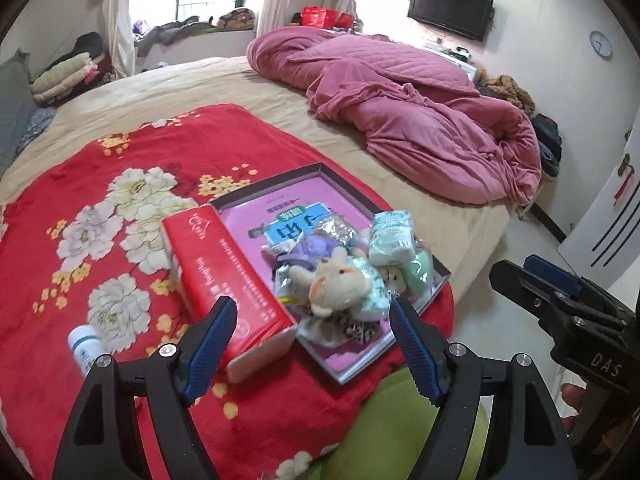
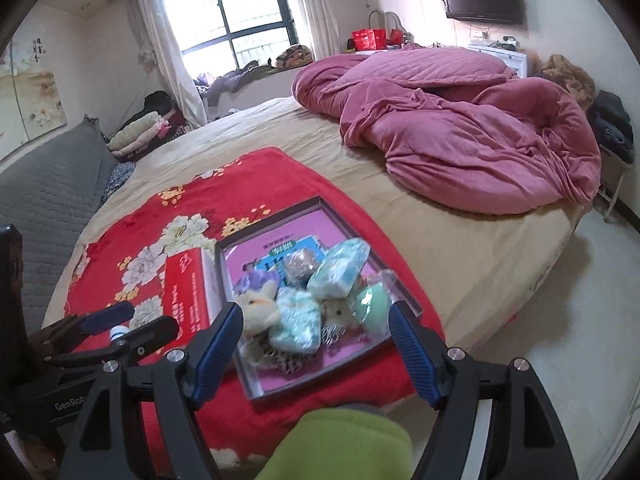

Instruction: Organize soft objects

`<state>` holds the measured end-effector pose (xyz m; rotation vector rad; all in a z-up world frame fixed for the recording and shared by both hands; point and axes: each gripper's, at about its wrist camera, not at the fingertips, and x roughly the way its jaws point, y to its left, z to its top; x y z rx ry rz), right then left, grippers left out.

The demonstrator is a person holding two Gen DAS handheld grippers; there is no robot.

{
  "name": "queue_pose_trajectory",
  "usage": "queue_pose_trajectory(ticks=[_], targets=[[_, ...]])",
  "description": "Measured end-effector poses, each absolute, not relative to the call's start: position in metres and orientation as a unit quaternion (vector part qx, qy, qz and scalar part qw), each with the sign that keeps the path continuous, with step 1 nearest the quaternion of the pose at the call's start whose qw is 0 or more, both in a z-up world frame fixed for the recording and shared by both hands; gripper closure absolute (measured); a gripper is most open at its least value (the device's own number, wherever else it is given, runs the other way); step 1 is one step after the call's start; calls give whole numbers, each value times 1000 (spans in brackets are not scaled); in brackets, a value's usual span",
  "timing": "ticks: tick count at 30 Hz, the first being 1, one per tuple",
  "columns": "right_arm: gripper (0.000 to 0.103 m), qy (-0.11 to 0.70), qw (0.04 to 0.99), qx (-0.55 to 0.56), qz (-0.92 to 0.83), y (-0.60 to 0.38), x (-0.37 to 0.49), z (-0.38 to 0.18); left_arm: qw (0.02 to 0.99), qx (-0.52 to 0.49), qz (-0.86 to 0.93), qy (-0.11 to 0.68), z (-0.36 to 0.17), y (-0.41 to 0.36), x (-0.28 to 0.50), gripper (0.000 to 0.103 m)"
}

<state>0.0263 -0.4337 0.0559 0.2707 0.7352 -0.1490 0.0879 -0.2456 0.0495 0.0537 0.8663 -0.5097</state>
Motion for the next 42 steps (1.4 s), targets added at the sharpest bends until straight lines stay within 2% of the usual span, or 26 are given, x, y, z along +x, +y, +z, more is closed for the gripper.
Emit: queue_pose_trajectory(ticks=[16,20,23,42], targets=[[27,346,931,100,-66,-393,9,76,884,4,-220,413,55,-203,58,23],[20,341,932,96,-74,-385,4,78,887,-3,-213,410,57,-193,52,23],[20,334,935,89,-79,-380,0,79,891,2,-207,405,58,-188,48,23],[19,341,930,92,-103,-368,-16,42,897,15,-164,409,35,-176,35,23]])
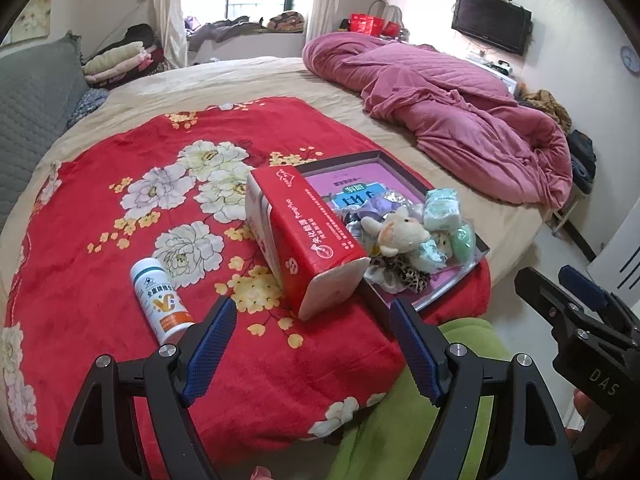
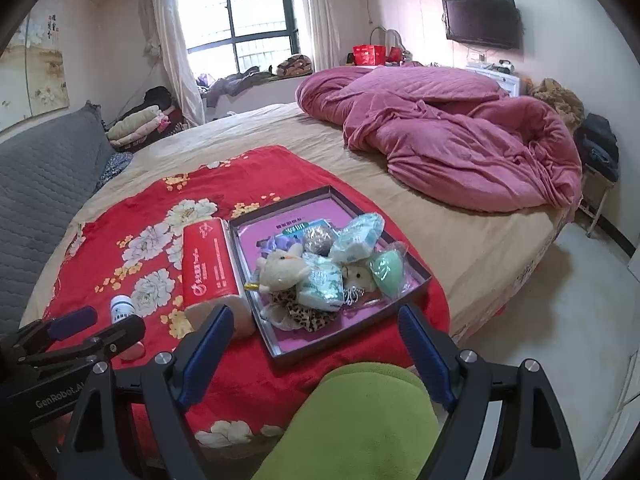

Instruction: Organize soft objects

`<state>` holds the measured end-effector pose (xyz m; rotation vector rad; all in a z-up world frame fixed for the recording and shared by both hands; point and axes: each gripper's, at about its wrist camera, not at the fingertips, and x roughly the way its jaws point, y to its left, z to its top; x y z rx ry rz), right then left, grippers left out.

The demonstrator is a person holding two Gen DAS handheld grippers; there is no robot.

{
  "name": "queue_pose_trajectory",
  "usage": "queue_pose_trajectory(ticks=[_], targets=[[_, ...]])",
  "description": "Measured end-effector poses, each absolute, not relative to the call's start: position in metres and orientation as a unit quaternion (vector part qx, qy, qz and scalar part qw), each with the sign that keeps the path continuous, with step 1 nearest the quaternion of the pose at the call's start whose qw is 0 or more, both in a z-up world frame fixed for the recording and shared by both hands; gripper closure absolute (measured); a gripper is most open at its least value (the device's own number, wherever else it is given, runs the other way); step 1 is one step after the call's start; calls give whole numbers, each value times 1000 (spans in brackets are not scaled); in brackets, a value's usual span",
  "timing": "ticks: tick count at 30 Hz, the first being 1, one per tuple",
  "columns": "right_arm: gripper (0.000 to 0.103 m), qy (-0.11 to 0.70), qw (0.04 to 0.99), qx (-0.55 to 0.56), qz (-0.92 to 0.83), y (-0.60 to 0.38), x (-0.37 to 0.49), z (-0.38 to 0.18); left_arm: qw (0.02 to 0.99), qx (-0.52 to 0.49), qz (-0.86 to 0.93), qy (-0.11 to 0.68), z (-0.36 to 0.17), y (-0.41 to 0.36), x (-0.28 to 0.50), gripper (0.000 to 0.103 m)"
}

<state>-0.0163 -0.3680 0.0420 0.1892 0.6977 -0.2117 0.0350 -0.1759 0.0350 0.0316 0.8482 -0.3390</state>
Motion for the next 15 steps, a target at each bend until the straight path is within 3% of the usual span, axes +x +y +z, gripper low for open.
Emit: queue_pose_trajectory(ticks=[15], targets=[[19,365,918,94,-122,-374,-10,-2,882,40,-155,443,-2,-199,36,23]])
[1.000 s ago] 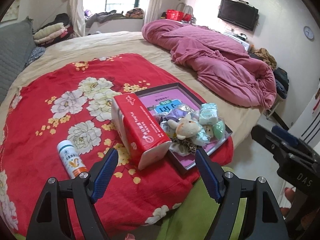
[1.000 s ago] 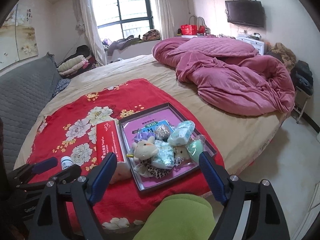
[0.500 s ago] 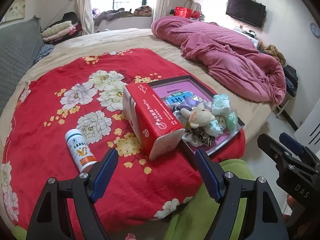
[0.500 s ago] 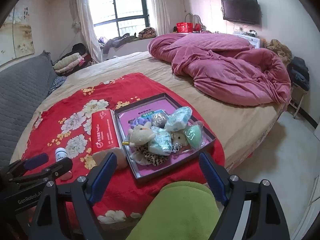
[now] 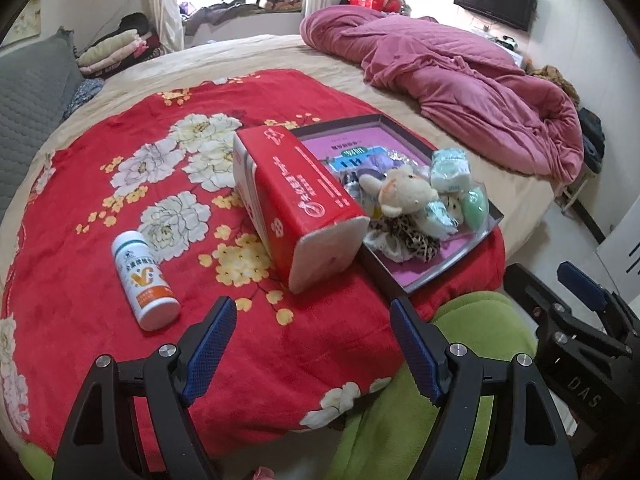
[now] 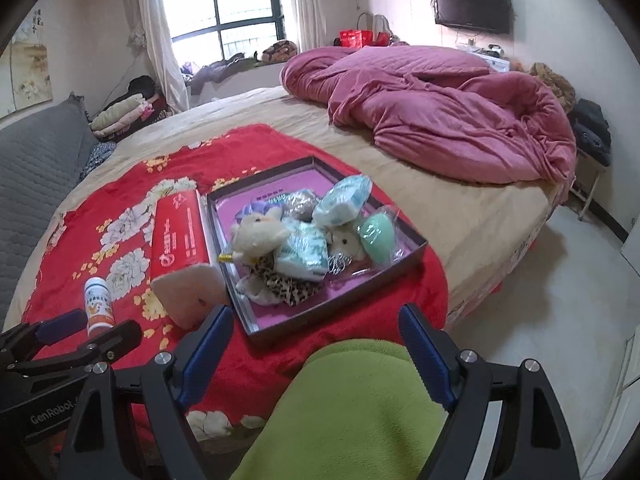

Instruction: Organize soft objects

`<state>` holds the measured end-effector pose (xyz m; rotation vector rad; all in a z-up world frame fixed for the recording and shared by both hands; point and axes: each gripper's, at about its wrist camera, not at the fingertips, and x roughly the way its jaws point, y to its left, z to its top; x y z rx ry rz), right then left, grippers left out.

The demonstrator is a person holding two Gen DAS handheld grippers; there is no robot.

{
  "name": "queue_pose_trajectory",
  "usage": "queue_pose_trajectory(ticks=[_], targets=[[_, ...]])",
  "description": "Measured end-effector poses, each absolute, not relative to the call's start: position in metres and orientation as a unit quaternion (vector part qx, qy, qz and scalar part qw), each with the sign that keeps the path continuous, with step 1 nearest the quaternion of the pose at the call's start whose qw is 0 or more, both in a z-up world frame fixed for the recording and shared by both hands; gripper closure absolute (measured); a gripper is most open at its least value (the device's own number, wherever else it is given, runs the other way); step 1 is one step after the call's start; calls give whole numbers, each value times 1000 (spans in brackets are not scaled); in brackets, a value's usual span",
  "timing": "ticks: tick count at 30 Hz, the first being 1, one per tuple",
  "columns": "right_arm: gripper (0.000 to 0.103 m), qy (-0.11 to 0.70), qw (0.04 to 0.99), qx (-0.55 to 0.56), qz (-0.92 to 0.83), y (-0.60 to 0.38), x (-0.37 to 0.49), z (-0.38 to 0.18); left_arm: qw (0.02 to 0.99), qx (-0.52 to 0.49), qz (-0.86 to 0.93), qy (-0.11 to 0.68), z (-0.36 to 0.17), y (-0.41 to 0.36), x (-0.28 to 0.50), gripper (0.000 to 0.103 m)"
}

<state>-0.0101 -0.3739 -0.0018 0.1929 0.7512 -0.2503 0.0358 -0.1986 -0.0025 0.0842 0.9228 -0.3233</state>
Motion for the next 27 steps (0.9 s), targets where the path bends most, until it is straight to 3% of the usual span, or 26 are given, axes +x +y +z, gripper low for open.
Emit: queue_pose_trajectory(ticks=[27], targets=[[19,376,912,111,-122,-379,-16,-13,876,46,-142,459,-15,-199,39,23]])
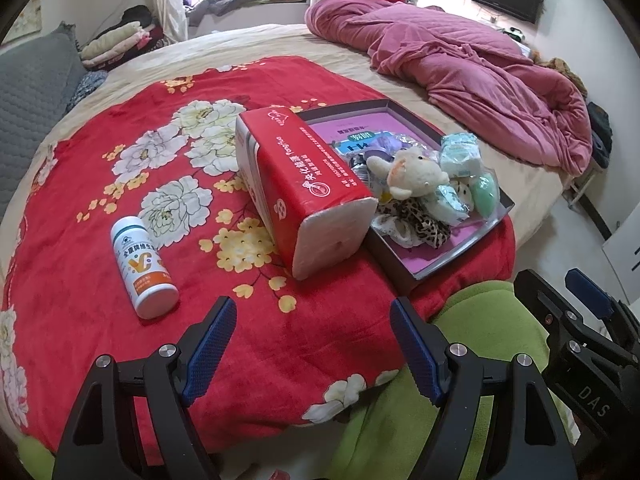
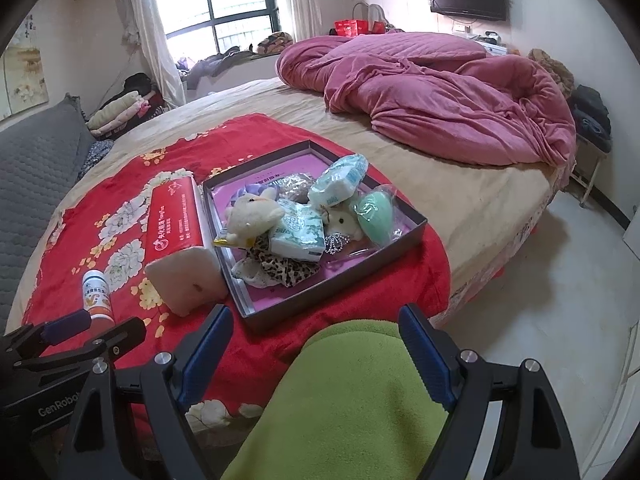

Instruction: Organize soft objects

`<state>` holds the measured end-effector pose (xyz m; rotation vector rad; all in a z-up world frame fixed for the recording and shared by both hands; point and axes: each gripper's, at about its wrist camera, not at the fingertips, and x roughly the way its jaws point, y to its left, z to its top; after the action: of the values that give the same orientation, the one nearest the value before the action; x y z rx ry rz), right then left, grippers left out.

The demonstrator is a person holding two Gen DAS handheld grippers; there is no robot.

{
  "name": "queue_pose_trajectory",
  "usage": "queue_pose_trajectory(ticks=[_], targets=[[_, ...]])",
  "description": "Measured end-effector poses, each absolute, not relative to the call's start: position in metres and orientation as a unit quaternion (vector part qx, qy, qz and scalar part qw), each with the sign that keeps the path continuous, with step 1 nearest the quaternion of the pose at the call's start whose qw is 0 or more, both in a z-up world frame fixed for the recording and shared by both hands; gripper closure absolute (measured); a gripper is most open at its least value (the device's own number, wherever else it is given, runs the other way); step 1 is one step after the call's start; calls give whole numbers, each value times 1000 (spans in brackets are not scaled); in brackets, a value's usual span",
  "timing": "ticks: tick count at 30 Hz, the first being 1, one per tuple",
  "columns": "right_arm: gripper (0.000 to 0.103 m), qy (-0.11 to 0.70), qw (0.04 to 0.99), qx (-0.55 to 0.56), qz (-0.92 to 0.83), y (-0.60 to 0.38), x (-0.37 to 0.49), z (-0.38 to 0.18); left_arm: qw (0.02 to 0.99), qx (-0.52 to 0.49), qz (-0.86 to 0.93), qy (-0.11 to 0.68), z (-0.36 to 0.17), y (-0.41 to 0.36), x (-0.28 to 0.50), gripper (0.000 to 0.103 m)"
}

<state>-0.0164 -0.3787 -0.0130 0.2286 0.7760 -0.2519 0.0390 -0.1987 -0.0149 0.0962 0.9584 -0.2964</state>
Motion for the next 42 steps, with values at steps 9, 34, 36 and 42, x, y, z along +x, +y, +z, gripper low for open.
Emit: queue_pose_trajectory(ticks=[9,34,36,42], targets=[[19,377,912,105,-122,-377,-17,-12,875,46,-139,461,-16,-197,40,23],[19,378,912,104,-121,-376,-16,-13,875,52,-130,464,-19,-197,41,23],[19,378,912,103,-122,-376,-16,-13,875,52,-129,464,-19,-197,40,23],[19,378,912,102,-121,-375,-15,-14,875,53,-127,465,-19,-197,41,23]])
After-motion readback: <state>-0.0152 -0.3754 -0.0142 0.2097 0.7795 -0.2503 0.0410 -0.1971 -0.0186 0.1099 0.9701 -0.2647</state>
